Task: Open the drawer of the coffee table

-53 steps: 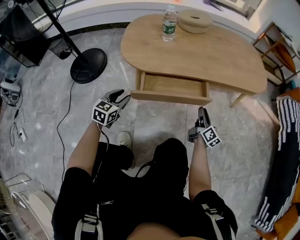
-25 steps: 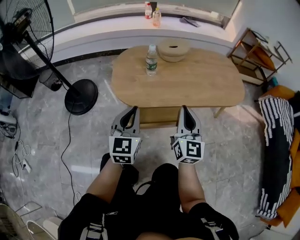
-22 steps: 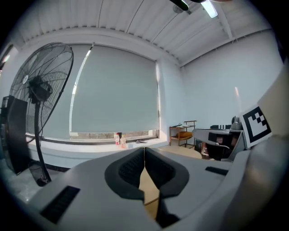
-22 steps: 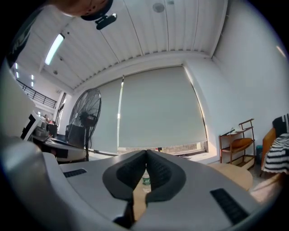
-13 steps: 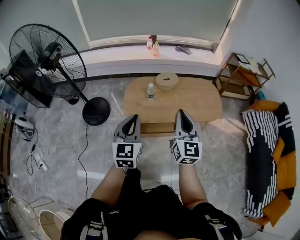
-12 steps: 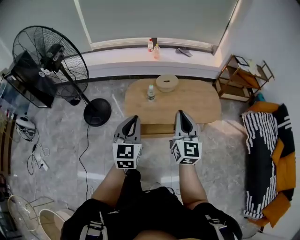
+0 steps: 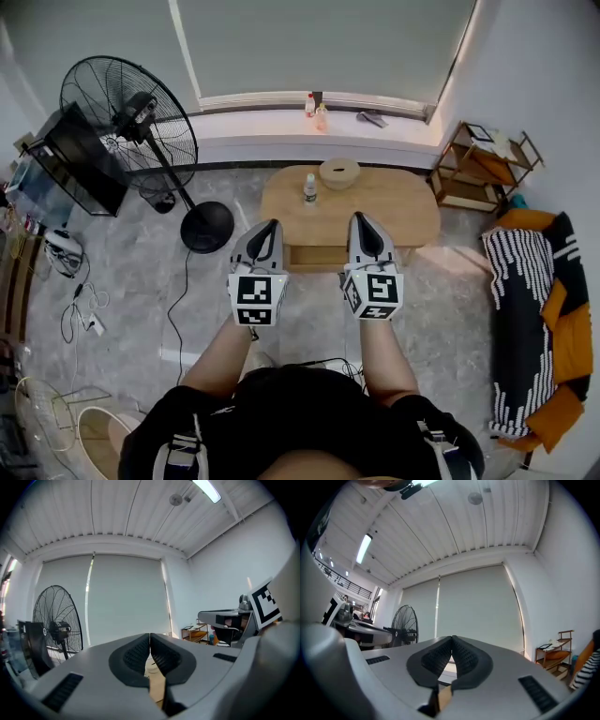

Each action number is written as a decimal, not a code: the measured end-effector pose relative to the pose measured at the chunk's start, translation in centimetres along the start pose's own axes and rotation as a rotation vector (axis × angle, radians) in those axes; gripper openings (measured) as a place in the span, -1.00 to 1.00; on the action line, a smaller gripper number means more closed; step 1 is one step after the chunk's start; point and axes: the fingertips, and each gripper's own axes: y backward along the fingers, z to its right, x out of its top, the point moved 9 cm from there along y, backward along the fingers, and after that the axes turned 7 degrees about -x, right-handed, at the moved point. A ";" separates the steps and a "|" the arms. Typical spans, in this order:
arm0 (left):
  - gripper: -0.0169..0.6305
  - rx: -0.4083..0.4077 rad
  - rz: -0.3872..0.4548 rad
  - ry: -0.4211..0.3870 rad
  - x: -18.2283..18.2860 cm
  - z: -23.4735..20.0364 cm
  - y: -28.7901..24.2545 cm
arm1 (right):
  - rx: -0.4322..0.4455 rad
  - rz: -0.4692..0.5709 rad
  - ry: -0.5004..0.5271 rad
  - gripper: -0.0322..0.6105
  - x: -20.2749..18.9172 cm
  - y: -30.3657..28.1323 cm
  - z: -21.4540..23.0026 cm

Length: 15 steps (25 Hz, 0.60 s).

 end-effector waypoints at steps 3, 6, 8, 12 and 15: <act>-0.88 0.006 0.020 -0.003 0.3 -0.4 1.9 | -0.002 0.008 0.007 -0.86 0.3 1.5 -1.5; -0.88 0.004 0.023 -0.003 0.5 -1.0 3.8 | 0.001 0.017 0.015 -0.86 0.7 2.7 -3.1; -0.88 0.001 0.017 0.000 0.4 -1.1 4.6 | 0.003 0.013 0.014 -0.86 0.8 3.1 -3.6; -0.88 -0.007 0.019 0.005 0.2 -1.2 5.7 | 0.003 0.014 0.014 -0.86 0.8 3.7 -4.5; -0.88 -0.014 0.035 0.018 0.2 -1.8 6.0 | 0.013 0.021 0.025 -0.86 1.0 3.6 -5.3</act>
